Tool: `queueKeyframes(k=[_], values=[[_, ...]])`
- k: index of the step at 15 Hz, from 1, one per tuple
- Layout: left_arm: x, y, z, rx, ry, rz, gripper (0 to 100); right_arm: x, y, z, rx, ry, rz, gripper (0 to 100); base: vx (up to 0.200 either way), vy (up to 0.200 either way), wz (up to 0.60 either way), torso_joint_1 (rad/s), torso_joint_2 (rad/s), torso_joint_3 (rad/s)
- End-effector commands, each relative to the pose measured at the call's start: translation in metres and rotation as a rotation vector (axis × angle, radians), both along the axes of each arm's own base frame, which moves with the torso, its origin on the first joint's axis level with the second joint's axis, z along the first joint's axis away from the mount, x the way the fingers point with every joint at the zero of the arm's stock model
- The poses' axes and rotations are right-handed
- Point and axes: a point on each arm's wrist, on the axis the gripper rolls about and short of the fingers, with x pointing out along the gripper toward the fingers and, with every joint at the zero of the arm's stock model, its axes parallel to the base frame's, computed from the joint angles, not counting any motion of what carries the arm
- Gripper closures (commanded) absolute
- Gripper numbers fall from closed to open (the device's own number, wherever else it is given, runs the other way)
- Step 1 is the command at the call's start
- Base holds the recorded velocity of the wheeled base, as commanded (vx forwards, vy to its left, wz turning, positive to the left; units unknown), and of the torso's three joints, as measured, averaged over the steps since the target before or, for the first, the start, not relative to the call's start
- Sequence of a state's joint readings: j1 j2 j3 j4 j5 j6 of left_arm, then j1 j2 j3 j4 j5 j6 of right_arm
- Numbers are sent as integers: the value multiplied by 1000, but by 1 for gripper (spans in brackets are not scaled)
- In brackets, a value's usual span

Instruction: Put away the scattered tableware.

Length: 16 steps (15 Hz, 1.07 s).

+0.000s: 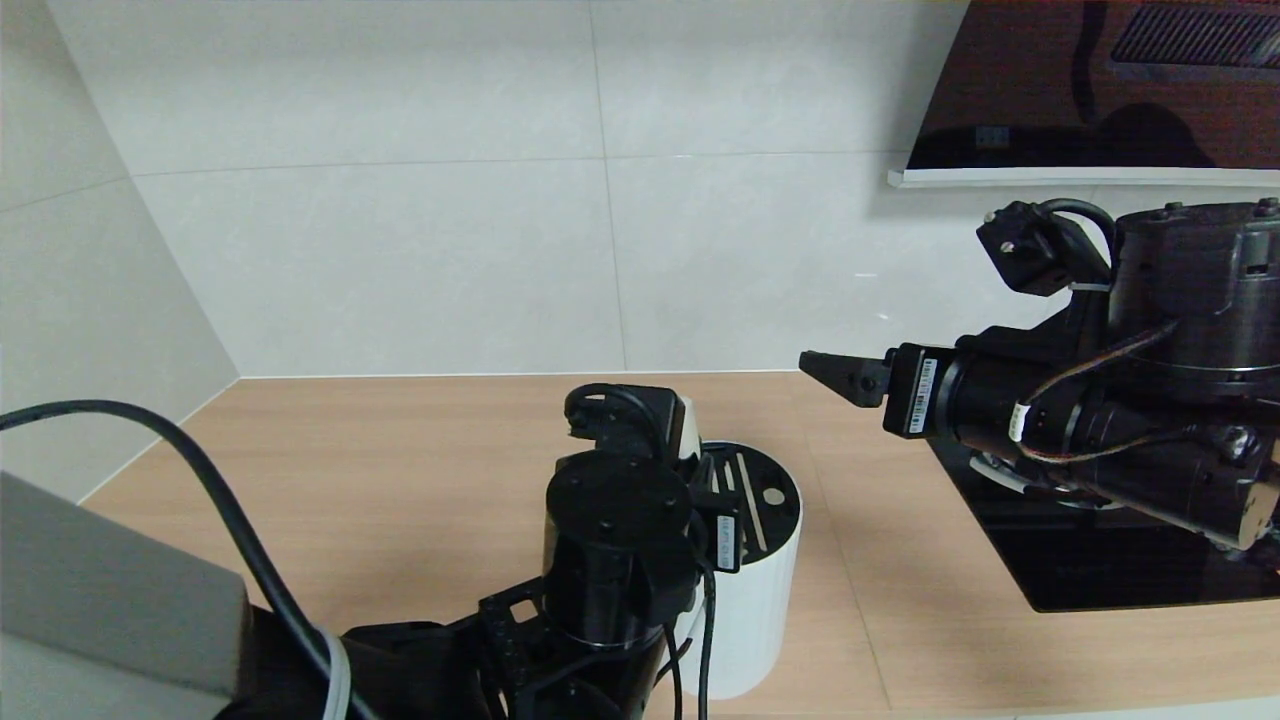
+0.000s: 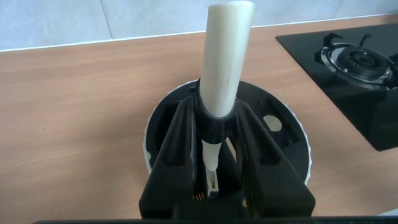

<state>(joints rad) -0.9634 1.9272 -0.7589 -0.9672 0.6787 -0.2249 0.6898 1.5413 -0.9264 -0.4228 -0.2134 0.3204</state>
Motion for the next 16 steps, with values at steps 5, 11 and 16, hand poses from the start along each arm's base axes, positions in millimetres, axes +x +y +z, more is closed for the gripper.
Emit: queueKeyframes(k=[5, 11, 16], values=[[4, 7, -2, 20, 9, 4, 100, -1, -1, 2, 4, -5, 1, 0, 0, 0, 0, 0, 0, 0], [5, 11, -1, 43, -3, 13, 100, -2, -1, 1, 0, 0, 1, 0, 0, 0, 0, 0, 0, 0], [3, 12, -5, 53, 9, 6, 100, -3, -2, -1, -12, 15, 2, 0, 0, 0, 0, 0, 0, 0]])
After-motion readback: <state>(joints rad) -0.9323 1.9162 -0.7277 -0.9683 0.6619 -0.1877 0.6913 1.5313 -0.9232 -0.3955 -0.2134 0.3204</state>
